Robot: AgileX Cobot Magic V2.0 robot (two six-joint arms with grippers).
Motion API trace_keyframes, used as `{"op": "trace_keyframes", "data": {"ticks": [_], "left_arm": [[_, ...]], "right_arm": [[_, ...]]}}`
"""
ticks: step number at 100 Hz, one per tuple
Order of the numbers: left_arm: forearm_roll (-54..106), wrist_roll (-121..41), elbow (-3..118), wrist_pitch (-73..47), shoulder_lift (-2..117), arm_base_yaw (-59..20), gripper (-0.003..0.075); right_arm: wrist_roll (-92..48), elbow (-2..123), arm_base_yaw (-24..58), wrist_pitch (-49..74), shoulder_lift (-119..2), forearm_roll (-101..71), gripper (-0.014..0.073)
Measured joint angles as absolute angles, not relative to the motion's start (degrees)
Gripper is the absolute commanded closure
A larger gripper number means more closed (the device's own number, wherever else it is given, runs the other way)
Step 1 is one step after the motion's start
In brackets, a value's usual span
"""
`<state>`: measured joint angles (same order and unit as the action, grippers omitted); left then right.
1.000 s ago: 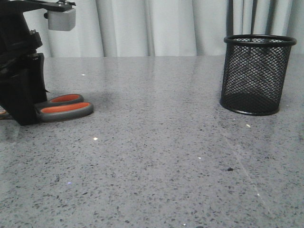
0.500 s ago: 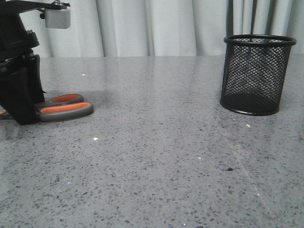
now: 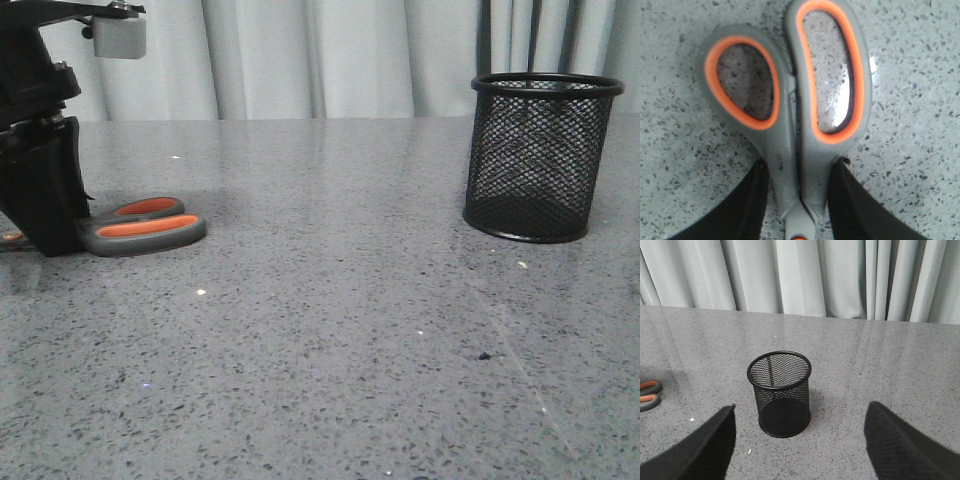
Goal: Put scissors into bucket
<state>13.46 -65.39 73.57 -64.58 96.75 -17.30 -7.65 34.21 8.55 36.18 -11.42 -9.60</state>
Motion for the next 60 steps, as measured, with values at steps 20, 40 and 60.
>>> {"op": "trace_keyframes", "data": {"ticks": [20,40,60], "left_arm": [[14.07,-65.39,73.08,-62.65,92.71,-17.3,0.0587],[18.17,-65.39,76.4,-61.68,86.12,-17.3,0.0587],[23.02,-65.63,82.19,-60.05,79.96,-22.1,0.0587]], "right_arm": [[-7.65,34.21,8.55,36.18,-11.42,-9.6,0.0105],[-8.66,34.21,8.55,35.04,-11.42,-16.17,0.0105],[-26.92,34.57,8.55,33.52,-14.74,-41.44,0.0104]]}}
